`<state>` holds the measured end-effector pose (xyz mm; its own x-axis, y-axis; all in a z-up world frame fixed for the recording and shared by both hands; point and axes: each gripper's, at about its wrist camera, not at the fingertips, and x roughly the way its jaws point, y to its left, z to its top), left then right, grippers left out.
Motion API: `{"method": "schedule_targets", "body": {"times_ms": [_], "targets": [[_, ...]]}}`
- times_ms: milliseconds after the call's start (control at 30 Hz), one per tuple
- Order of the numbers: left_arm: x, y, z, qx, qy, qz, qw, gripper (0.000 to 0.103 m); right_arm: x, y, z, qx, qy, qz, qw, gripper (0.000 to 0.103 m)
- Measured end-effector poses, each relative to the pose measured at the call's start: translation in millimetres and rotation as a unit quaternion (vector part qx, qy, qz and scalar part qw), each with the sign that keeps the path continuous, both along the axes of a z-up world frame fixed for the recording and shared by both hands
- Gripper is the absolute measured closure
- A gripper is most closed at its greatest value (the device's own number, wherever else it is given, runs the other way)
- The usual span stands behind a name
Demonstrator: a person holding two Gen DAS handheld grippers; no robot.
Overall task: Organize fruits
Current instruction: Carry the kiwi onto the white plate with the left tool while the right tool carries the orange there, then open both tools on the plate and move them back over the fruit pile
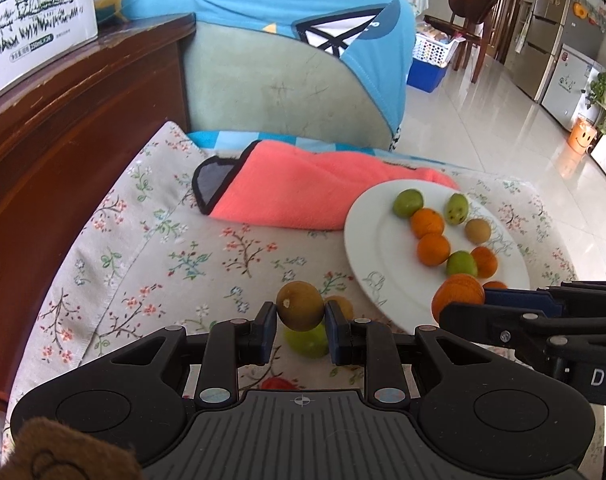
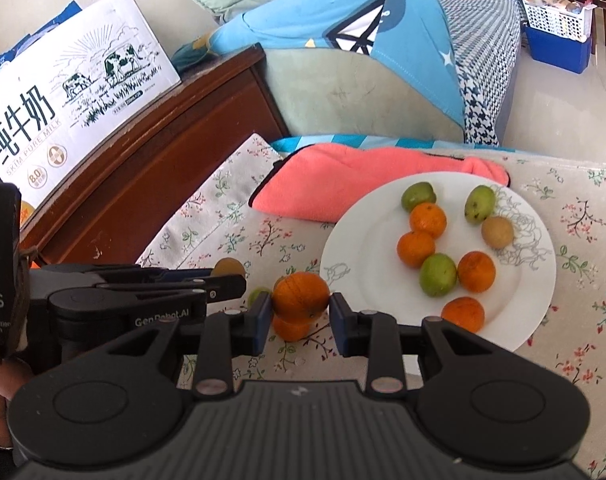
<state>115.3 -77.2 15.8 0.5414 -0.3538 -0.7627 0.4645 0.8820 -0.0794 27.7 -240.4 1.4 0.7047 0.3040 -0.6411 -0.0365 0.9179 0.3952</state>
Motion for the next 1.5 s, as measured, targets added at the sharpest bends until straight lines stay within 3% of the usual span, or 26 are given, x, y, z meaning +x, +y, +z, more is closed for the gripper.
{"method": "schedule_targets", "body": {"times_ms": [767, 1033, 1500], "targets": [[-2.6, -50.2, 14.4, -0.035, -0.008, -0.024, 0.9991, 0.079, -4.2, -85.7, 28.8, 0.012, -0.039, -0.089, 0.995, 0.071], [-3.0, -67.7, 9.2, -0.04, 0.002, -0.031, 0.9987, 0.079, 9.4, -102.9, 9.2, 0.044, -0.01, -0.1, 0.994, 0.071], [3.7, -81.9, -4.3, -0.042, 0.024, -0.021, 0.9986, 0.079, 37.2, -105.8, -20.5, 0.052, 0.026, -0.124, 0.991, 0.068]]}}
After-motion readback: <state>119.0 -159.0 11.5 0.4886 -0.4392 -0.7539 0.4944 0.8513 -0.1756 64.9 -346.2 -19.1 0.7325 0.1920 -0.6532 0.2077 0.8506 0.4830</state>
